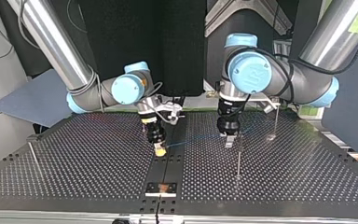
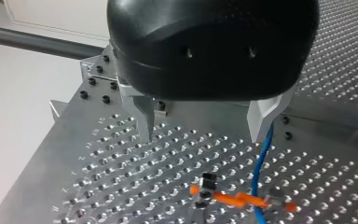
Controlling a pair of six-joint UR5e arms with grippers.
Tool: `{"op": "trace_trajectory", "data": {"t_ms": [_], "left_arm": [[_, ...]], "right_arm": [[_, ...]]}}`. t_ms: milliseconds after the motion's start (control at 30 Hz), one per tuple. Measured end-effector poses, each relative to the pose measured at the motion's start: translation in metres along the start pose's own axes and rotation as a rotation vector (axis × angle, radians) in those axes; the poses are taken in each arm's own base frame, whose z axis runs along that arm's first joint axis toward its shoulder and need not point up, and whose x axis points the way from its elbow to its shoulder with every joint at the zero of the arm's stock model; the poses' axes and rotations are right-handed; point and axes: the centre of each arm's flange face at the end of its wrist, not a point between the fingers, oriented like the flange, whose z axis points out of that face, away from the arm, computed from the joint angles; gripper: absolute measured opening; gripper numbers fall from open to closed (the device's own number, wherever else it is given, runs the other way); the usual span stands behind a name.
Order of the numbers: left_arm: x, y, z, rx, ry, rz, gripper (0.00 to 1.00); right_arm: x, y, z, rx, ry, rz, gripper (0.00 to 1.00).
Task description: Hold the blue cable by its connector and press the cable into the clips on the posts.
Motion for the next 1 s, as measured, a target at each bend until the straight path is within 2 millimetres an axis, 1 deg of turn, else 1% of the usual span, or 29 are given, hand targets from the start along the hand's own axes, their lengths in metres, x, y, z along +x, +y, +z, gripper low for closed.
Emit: {"op": "trace_trajectory", "data": {"t_ms": [233, 433, 667, 867, 1000], "left_arm": [[0.000, -0.002, -0.005, 0.024, 0.030, 0.012, 1.00], [-0.005, -0.006, -0.011, 0.076, 0.034, 0.012, 1.00], [-0.006, -0.005, -0.012, 0.047, 0.023, 0.011, 1.00], [-0.004, -0.022, -0.016, 0.044, -0.014, 0.007, 1.00], [0.006, -0.036, -0.016, 0.047, -0.022, 0.007, 1.00]], "right_arm": [[0.002, 0.000, 0.002, 0.010, 0.005, -0.003, 0.00], [0.003, 0.000, 0.002, 0.013, 0.004, -0.004, 0.00], [0.003, 0.000, 0.002, 0.014, 0.004, -0.004, 0.00], [0.003, -0.002, 0.001, 0.017, 0.003, -0.005, 0.00], [0.002, -0.004, 0.001, 0.019, 0.003, -0.005, 0.00]]}}
